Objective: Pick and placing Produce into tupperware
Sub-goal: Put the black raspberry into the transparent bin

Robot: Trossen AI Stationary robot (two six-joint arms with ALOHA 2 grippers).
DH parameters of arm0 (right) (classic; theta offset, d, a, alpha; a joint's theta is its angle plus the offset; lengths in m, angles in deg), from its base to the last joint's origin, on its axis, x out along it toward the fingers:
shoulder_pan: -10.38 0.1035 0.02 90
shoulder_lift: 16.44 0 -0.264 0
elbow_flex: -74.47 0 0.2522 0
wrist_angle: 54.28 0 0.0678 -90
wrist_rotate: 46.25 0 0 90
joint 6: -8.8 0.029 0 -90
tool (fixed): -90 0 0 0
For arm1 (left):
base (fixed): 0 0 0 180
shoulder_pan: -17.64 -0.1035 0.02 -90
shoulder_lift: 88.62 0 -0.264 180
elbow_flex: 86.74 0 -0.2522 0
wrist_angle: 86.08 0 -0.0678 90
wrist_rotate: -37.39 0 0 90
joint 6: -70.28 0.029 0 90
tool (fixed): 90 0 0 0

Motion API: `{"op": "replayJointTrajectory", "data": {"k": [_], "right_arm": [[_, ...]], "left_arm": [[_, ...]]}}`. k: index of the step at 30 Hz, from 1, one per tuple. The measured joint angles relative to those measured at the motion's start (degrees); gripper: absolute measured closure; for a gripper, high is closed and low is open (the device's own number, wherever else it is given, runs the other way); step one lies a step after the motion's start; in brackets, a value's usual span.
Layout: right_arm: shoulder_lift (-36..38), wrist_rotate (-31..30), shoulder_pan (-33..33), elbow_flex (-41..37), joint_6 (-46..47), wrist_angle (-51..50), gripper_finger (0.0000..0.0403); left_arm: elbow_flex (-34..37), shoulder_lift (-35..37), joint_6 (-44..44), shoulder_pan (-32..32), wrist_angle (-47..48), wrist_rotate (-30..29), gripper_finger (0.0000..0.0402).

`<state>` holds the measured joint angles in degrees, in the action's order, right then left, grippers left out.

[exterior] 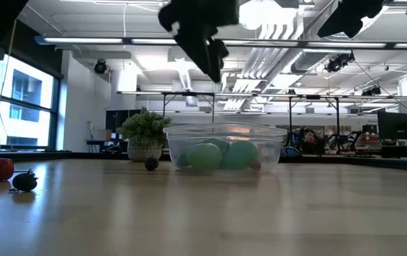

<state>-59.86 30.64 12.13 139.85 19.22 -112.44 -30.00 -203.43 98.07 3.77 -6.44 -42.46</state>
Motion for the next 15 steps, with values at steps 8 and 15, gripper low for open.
{"op": "replayJointTrajectory", "data": {"k": [8,15], "right_arm": [[0.0,0.0,0.0,0.0,0.0,0.0,0.0378],[0.0,0.0,0.0,0.0,0.0,0.0,0.0378]], "left_arm": [[-3.6,1.8,1.2,0.0,17.1,-9.4,0.0202],[9.3,11.3,-2.0,0.0,13.0,-13.0,0.0224]]}}
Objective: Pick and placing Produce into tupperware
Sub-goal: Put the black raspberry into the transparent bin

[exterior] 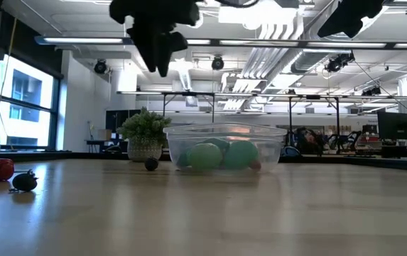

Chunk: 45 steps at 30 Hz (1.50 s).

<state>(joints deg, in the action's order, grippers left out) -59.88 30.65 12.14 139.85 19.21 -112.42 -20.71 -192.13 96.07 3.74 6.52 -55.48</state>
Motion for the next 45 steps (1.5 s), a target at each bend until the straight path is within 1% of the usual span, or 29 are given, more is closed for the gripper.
{"op": "replayJointTrajectory", "data": {"k": [4,8,12,14,16,18,21,23,25,30,32,40,43,45], "right_arm": [[0.0,0.0,0.0,0.0,0.0,0.0,0.0378],[0.0,0.0,0.0,0.0,0.0,0.0,0.0378],[0.0,0.0,0.0,0.0,0.0,0.0,0.0378],[0.0,0.0,0.0,0.0,0.0,0.0,0.0378],[0.0,0.0,0.0,0.0,0.0,0.0,0.0378],[0.0,0.0,0.0,0.0,0.0,0.0,0.0378],[0.0,0.0,0.0,0.0,0.0,0.0,0.0378],[0.0,0.0,0.0,0.0,0.0,0.0,0.0378],[0.0,0.0,0.0,0.0,0.0,0.0,0.0378],[0.0,0.0,0.0,0.0,0.0,0.0,0.0378],[0.0,0.0,0.0,0.0,0.0,0.0,0.0378],[0.0,0.0,0.0,0.0,0.0,0.0,0.0378],[0.0,0.0,0.0,0.0,0.0,0.0,0.0378],[0.0,0.0,0.0,0.0,0.0,0.0,0.0378]], "left_arm": [[12.2,9.0,-3.5,0.0,-9.7,-0.5,0.0233],[27.0,18.6,-9.3,0.0,-22.0,-0.6,0.0235],[43.1,26.7,-17.2,0.0,-41.3,-0.5,0.0234],[50.3,28.9,-21.1,0.0,-51.7,-0.5,0.0235],[55.9,29.4,-25.0,0.0,-60.5,-0.5,0.0236],[59.7,29.3,-29.4,0.0,-65.8,-0.3,0.0236],[62.3,28.2,-34.7,0.3,-67.0,0.1,0.0236],[63.0,28.0,-35.3,0.8,-65.7,-0.1,0.0236],[62.9,27.6,-35.1,1.9,-65.9,-1.5,0.0236],[62.9,25.3,-27.2,4.9,-67.9,-1.0,0.0236],[62.9,23.8,-25.3,5.8,-69.3,-0.9,0.0236],[62.9,19.2,-22.5,5.7,-72.2,-1.7,0.0234],[62.9,18.4,-22.4,5.7,-73.4,-1.6,0.022],[62.9,17.8,-22.1,5.7,-73.4,-1.1,0.0203]]}}
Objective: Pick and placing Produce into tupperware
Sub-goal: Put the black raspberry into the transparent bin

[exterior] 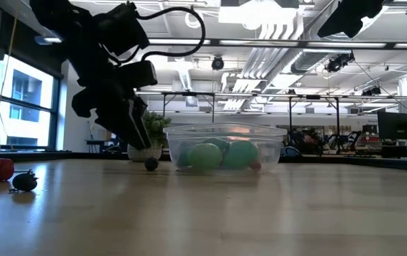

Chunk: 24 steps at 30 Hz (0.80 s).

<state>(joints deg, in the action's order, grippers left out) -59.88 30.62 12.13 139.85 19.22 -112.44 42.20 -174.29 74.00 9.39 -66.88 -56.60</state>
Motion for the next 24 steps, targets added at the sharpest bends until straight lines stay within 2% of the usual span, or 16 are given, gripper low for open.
{"op": "replayJointTrajectory", "data": {"k": [6,10,24], "right_arm": [[0.0,0.0,0.0,0.0,0.0,0.0,0.0378],[0.0,0.0,0.0,0.0,0.0,0.0,0.0378],[0.0,0.0,0.0,0.0,0.0,0.0,0.0378]], "left_arm": [[0.0,-0.5,0.5,0.0,0.1,-1.2,0.0152],[0.0,-0.5,2.2,0.0,0.1,-1.9,0.0132],[0.0,-6.0,2.1,0.0,-4.8,0.0,0.0141]]}}
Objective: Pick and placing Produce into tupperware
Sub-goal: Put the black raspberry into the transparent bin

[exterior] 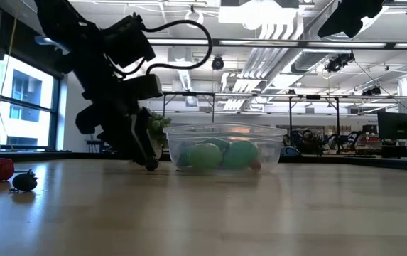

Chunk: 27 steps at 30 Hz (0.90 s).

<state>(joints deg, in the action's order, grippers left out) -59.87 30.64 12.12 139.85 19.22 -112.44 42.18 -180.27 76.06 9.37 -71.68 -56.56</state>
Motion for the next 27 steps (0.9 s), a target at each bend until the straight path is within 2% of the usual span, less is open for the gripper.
{"op": "replayJointTrajectory", "data": {"k": [15,21,27], "right_arm": [[0.0,0.0,0.0,0.0,0.0,0.0,0.0378],[0.0,0.0,0.0,0.0,0.0,0.0,0.0378],[0.0,0.0,0.0,0.0,0.0,0.0,0.0378]], "left_arm": [[0.0,-2.3,-0.9,0.0,-2.7,-0.6,0.014],[-0.2,-4.5,-3.3,0.0,-4.5,1.8,0.014],[-0.5,-4.8,-3.0,0.0,-4.2,1.2,0.0145]]}}
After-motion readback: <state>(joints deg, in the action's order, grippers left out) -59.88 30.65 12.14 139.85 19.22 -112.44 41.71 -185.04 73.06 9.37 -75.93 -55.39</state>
